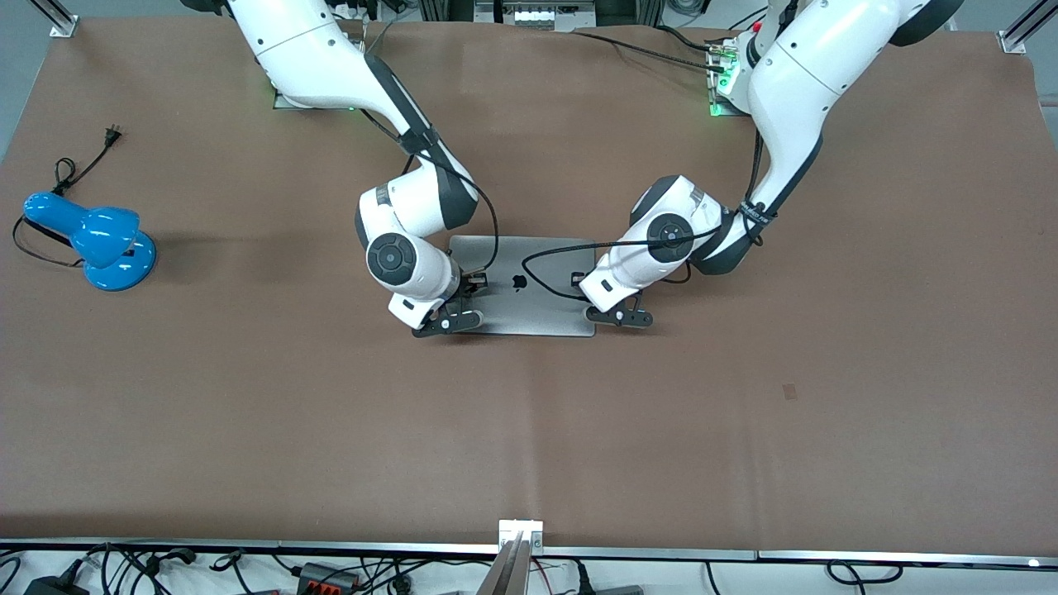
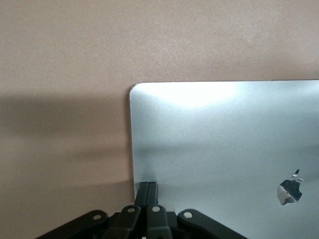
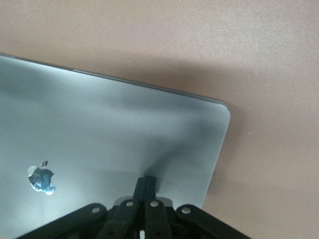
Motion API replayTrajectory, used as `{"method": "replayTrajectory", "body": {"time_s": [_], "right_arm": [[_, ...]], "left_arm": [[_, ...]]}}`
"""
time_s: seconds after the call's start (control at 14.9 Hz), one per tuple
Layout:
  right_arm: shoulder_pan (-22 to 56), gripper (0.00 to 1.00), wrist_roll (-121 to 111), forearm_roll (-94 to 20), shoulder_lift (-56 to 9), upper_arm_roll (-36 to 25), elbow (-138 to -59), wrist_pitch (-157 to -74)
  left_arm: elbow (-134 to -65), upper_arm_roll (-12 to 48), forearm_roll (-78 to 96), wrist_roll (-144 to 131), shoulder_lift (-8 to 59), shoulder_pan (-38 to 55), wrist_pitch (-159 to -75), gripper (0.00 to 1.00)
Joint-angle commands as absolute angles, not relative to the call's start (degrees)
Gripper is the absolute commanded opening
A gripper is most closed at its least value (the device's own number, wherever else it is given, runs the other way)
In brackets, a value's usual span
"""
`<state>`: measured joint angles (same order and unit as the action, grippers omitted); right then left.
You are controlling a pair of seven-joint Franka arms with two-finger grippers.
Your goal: Close laptop with both arms from behind
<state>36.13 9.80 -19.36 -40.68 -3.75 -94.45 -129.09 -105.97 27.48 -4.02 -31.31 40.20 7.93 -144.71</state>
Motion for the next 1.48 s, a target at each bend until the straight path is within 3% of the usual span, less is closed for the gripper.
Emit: {"method": "replayTrajectory", "body": {"time_s": [0.0,0.6,1.01,1.41], "right_arm": [[36.1,0.0,10.1,-18.5,-42.0,-3.5,-93.1,-129.6],[35.9,0.0,9.8,-18.6,-39.0,-5.3,-91.1,-127.4],[36.5,0.0,9.7,-18.4,-33.5,-10.5,-90.7,-123.3],[36.4,0.0,8.7,-15.0,-26.8,-17.2,-90.7,-112.7]], "left_arm": [[-104.7,26.0,-5.8,-32.6,41.0,9.4,-145.3,0.0],[-104.2,26.6,-5.8,-36.6,34.7,8.4,-140.1,0.0],[-104.4,26.9,-5.5,-35.6,20.2,5.8,-122.5,0.0],[-100.3,27.9,-3.9,-28.7,11.7,0.8,-106.8,0.0]]}}
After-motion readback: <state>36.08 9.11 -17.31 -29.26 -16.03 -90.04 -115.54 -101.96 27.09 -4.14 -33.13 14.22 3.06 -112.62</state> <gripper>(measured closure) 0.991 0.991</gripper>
